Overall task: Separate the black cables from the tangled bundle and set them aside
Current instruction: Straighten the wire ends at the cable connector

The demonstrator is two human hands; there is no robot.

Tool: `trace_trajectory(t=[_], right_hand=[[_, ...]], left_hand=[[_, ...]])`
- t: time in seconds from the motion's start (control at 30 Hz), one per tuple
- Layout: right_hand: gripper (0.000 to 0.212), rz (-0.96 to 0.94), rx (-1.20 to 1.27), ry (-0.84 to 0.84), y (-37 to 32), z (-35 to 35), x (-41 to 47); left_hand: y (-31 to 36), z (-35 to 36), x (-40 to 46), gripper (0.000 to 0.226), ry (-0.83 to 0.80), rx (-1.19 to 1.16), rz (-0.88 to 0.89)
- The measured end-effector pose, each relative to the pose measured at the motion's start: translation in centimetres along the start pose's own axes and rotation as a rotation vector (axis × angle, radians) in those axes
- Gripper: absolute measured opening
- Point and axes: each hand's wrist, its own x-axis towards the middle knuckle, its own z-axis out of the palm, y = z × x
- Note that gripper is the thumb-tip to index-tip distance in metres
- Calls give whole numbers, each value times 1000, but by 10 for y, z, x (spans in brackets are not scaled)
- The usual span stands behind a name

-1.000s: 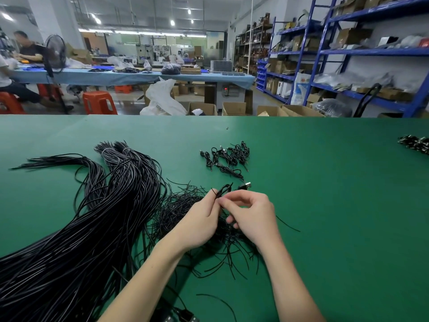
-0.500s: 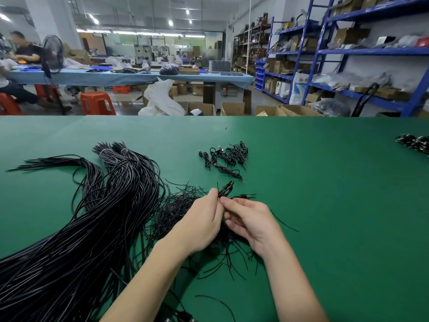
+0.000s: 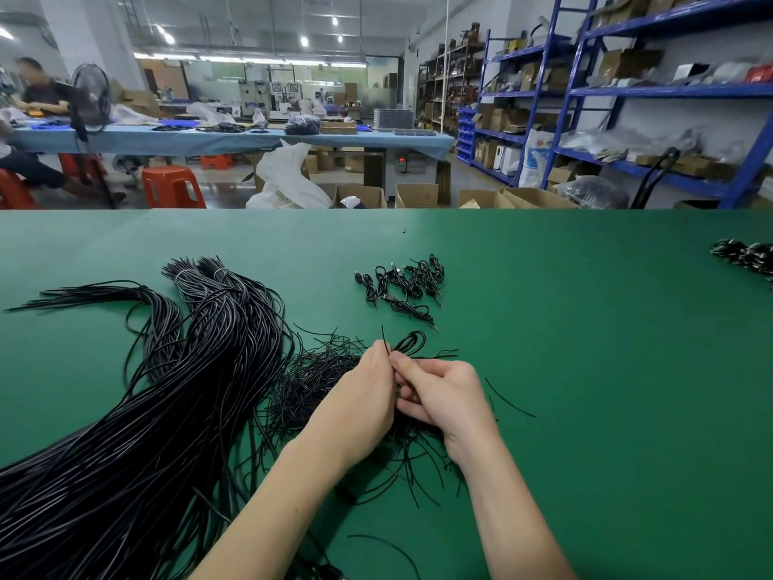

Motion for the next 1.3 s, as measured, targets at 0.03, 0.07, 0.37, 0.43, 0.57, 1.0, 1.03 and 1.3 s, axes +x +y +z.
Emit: trace_trajectory(t=[0.03, 0.07, 0.37, 0.43, 0.57, 1.0, 1.03, 1.3], right_hand=[[26, -29, -45, 17, 1, 2, 0], [28, -63, -90, 32, 3, 2, 1], [36, -399, -286, 153, 12, 4, -1], [24, -410, -273, 164, 11, 0, -1], [9, -413, -257, 144, 7, -2, -4], [19, -425, 28, -200, 1, -11, 1], [16, -389, 61, -249, 0, -14, 2], [23, -191, 153, -412, -1, -32, 1]], left_hand=[[0, 1, 0, 18, -6, -8, -2], [-1, 1, 0, 20, -15, -15, 2], [-1, -2, 3, 16, 4, -192, 33], [2, -5, 5, 19, 15, -276, -14], [2, -11, 5, 37, 100, -443, -98], [4, -32, 7, 16, -104, -1726, -793], [4, -32, 7, 17, -112, -1748, -794], [1, -30, 5, 12, -125, -1633, -726]])
